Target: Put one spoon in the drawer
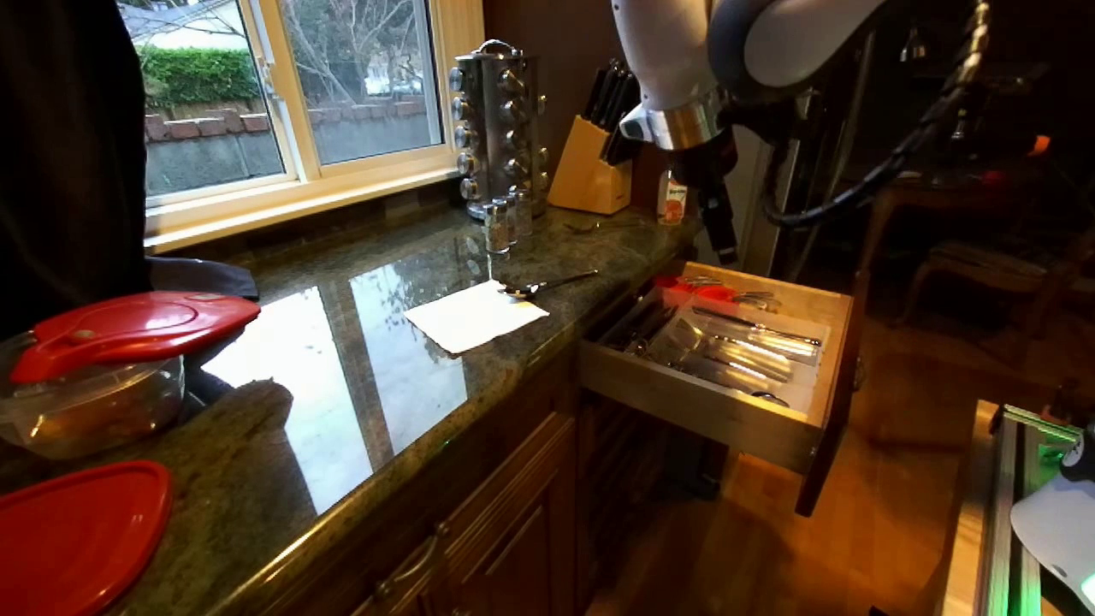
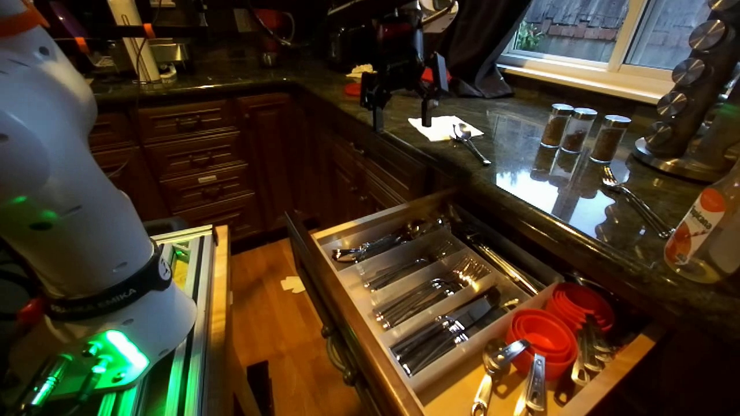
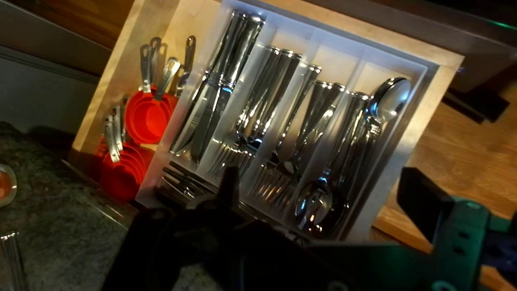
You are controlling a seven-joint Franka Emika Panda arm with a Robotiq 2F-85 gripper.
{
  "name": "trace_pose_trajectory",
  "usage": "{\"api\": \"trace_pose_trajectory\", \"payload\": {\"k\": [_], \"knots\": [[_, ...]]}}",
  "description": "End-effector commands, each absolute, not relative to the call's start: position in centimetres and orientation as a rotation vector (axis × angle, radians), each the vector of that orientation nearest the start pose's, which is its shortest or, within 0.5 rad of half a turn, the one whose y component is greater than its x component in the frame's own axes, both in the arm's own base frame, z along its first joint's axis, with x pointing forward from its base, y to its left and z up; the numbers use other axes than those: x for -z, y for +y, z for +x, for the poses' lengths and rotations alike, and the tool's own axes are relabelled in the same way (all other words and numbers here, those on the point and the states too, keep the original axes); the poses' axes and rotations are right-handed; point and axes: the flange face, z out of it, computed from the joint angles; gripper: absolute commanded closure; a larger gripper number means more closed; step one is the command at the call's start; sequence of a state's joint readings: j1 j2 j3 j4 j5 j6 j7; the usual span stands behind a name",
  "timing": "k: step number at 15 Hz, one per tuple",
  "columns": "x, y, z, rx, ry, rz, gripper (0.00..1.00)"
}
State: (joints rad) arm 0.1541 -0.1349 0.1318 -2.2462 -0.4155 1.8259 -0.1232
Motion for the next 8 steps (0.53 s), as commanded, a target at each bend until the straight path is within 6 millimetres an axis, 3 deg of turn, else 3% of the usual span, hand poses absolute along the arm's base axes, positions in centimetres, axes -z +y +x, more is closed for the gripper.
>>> {"api": "trace_pose_trajectory", "payload": {"k": [1,3,4,8], "knots": [[-44.7,9.3,46.3,-0.208,-0.923,-3.280,0.00],[-46.3,9.2,46.3,-0.032,-0.889,-3.239,0.00],[-45.1,9.5,47.0,-0.153,-0.902,-3.291,0.00],[-46.6,9.4,47.0,-0.051,-0.883,-3.268,0.00]]}}
